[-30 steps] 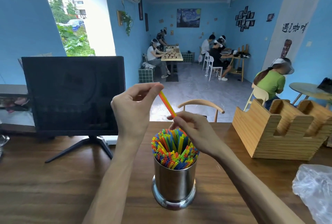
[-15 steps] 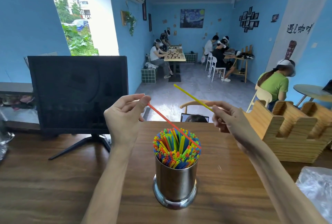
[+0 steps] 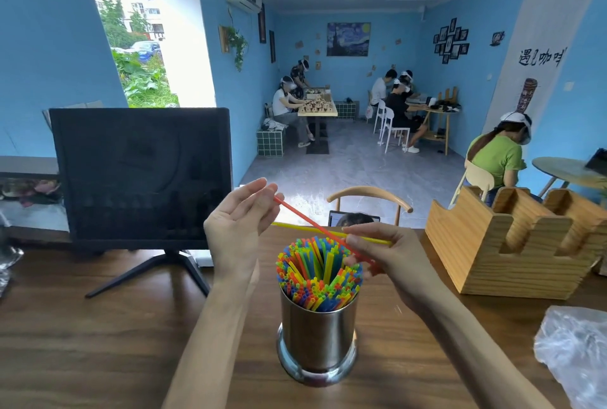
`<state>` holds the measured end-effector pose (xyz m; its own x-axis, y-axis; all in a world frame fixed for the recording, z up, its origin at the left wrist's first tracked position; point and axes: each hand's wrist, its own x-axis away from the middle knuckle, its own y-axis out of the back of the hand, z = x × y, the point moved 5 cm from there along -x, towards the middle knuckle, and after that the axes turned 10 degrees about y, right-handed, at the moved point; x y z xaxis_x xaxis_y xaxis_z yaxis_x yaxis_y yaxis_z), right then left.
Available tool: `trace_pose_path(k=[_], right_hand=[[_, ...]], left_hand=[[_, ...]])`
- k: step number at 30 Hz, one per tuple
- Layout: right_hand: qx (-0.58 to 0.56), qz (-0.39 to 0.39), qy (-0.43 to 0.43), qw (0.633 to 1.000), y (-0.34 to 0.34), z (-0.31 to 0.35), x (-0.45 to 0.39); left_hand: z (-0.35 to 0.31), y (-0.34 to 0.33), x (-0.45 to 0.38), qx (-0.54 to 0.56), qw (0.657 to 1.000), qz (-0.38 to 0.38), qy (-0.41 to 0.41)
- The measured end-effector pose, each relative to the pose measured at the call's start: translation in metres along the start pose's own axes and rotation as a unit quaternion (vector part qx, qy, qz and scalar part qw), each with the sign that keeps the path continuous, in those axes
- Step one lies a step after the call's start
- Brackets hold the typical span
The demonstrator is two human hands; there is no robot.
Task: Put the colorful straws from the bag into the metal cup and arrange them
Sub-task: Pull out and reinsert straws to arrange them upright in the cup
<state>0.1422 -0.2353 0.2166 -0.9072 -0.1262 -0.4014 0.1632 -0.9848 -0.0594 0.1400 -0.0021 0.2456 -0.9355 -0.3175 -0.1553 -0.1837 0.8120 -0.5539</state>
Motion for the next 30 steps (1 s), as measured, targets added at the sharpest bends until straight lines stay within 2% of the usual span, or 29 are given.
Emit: trace_pose_path(k=[3, 5, 9, 11, 13, 16, 18, 22, 23, 25, 28, 30], right_hand=[[-0.063, -0.056, -0.010, 0.996, 0.007, -0.004, -0.001], [-0.121, -0.101, -0.022, 0.987, 0.015, -0.007, -0.004], [-0.140, -0.128, -0.032, 0.981, 0.028, -0.009, -0.008], [-0.127, -0.131, -0.032, 0.983, 0.033, -0.007, -0.007], [-0.120, -0.133, -0.029, 0.983, 0.038, -0.004, -0.007], [-0.106, -0.118, -0.019, 0.987, 0.040, 0.002, -0.007], [-0.095, -0.102, -0.007, 0.990, 0.036, 0.006, -0.008], [-0.093, -0.129, 0.014, 0.987, 0.035, 0.012, -0.006], [-0.094, -0.146, 0.019, 0.985, 0.038, 0.012, -0.005], [-0.110, -0.177, 0.028, 0.978, 0.043, 0.010, -0.003], [-0.138, -0.174, 0.019, 0.975, 0.040, 0.005, -0.001], [-0.120, -0.138, -0.001, 0.983, 0.032, 0.002, 0.000]], left_hand=[[0.001, 0.008, 0.001, -0.071, 0.995, -0.039, -0.049], [0.003, 0.014, 0.000, -0.095, 0.993, -0.041, -0.052], [0.008, 0.018, -0.001, -0.117, 0.993, -0.004, 0.010], [0.007, 0.017, -0.002, -0.190, 0.981, 0.030, 0.035], [0.002, 0.014, -0.002, -0.310, 0.945, 0.084, 0.056], [0.003, 0.003, 0.007, -0.511, 0.836, 0.198, 0.039], [0.008, -0.007, 0.014, -0.579, 0.782, 0.230, 0.005], [0.015, -0.009, 0.022, -0.618, 0.751, 0.233, 0.009], [0.017, -0.005, 0.023, -0.623, 0.750, 0.224, 0.013], [0.017, 0.004, 0.021, -0.604, 0.772, 0.193, 0.030], [0.016, 0.009, 0.015, -0.488, 0.862, 0.119, 0.071], [0.014, 0.006, 0.013, -0.330, 0.934, 0.077, 0.112]])
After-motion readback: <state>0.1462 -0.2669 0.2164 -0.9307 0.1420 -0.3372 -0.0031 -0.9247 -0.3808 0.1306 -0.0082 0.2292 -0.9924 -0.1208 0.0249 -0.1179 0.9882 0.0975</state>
